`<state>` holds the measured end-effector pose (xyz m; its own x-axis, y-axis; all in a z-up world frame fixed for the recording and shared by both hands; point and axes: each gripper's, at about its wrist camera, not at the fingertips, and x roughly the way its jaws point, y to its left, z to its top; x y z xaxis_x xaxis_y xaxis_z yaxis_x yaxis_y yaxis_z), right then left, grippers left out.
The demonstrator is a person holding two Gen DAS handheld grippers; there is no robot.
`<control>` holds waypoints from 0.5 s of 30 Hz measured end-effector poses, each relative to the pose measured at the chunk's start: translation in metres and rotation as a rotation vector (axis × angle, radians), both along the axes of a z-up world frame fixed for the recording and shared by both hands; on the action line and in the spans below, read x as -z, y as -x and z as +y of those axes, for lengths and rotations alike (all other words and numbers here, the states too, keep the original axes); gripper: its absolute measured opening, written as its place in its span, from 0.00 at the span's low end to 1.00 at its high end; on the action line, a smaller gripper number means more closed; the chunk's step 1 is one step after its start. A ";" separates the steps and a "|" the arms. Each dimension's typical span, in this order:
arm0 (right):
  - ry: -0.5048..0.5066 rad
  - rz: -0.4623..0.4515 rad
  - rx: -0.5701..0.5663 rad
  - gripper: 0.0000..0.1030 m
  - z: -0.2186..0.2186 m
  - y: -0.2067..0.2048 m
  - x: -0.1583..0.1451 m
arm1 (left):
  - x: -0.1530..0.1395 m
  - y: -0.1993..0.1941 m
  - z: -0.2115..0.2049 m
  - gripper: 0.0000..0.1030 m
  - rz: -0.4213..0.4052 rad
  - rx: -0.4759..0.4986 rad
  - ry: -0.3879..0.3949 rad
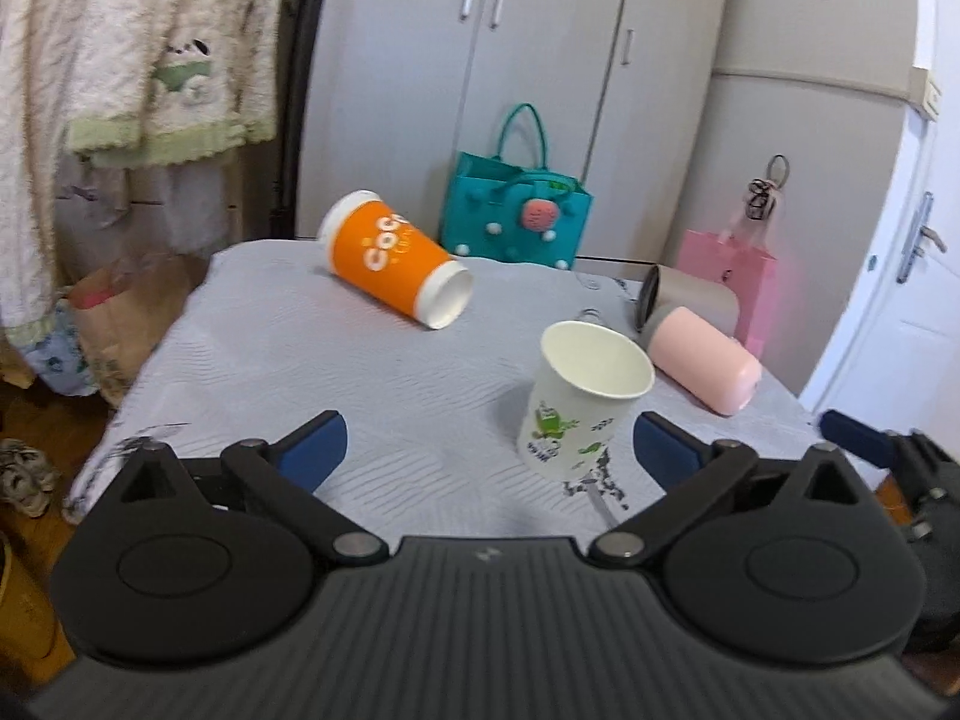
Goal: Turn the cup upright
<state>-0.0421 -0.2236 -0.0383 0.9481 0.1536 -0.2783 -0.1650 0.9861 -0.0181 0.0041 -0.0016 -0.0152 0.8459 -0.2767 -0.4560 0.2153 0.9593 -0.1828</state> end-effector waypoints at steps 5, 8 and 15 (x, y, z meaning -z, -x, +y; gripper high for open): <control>-0.105 0.076 0.026 1.00 -0.014 0.006 -0.020 | -0.008 0.012 0.000 1.00 0.027 -0.044 -0.062; -0.106 0.097 0.051 1.00 -0.015 0.010 -0.025 | -0.011 0.017 -0.002 1.00 0.046 -0.048 -0.089; -0.045 0.126 0.105 1.00 -0.007 0.021 -0.029 | -0.014 0.028 -0.007 1.00 0.086 -0.040 -0.116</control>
